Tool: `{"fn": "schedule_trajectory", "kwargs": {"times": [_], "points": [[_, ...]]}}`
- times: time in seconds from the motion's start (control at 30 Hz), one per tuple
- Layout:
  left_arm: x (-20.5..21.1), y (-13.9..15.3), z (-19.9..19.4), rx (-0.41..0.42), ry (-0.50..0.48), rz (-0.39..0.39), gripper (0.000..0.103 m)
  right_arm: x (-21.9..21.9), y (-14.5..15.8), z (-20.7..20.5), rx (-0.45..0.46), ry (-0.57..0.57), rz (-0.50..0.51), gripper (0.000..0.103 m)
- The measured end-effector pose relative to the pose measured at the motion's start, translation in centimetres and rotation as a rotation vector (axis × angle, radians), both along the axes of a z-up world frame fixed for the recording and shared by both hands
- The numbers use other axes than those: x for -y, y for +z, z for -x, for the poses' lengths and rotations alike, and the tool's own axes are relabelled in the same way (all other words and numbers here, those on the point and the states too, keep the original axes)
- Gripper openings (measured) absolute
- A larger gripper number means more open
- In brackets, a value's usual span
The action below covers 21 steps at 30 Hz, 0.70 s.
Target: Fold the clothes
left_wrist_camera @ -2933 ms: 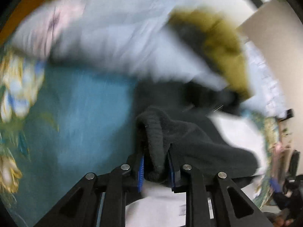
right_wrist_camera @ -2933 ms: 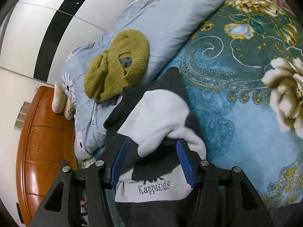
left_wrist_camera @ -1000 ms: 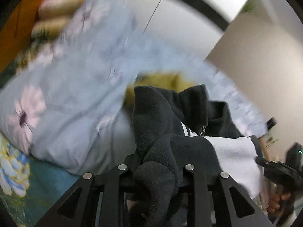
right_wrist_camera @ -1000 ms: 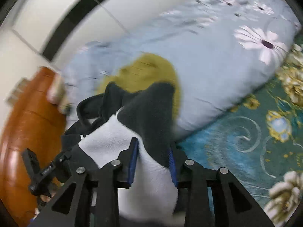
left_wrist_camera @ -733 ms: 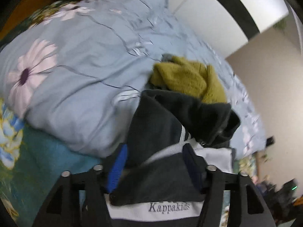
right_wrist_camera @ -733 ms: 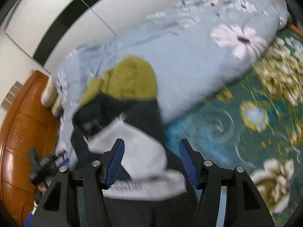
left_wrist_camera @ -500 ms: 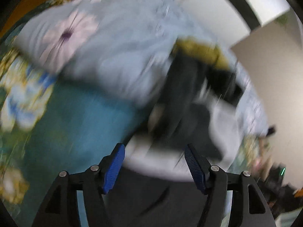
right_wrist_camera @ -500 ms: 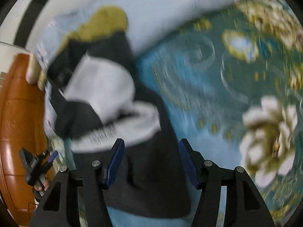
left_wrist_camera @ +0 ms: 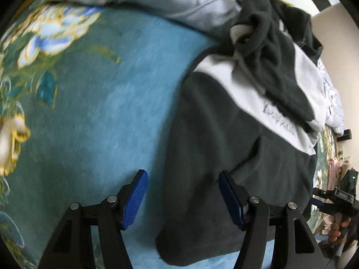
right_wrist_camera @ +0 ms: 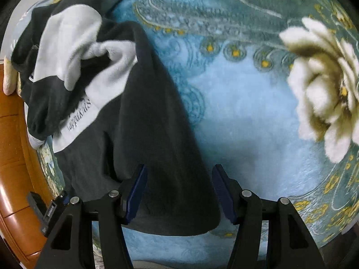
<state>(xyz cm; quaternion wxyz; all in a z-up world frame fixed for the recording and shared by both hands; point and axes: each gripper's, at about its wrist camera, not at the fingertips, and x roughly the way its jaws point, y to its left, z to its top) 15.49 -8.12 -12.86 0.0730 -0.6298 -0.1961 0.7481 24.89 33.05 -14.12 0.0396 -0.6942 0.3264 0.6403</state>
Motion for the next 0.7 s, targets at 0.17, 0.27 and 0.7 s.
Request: {"fn": "schedule_trajectory", "kwargs": {"times": [0.17,0.27,0.7], "points": [[0.0,-0.7,-1.0,0.023,0.005,-0.037,0.067,1.3,-1.0,-0.6,0.049,0.041,-0.014,0.045],[-0.3,-0.7,-1.3,0.026,-0.008,-0.053,0.023,1.1,0.1,-0.7,0.007,0.022,0.008,0.011],[-0.3,11.0,-4.2,-0.065,-0.116,-0.157,0.009,0.3,14.3,-5.7,-0.362,0.146,0.073,0.008]]}}
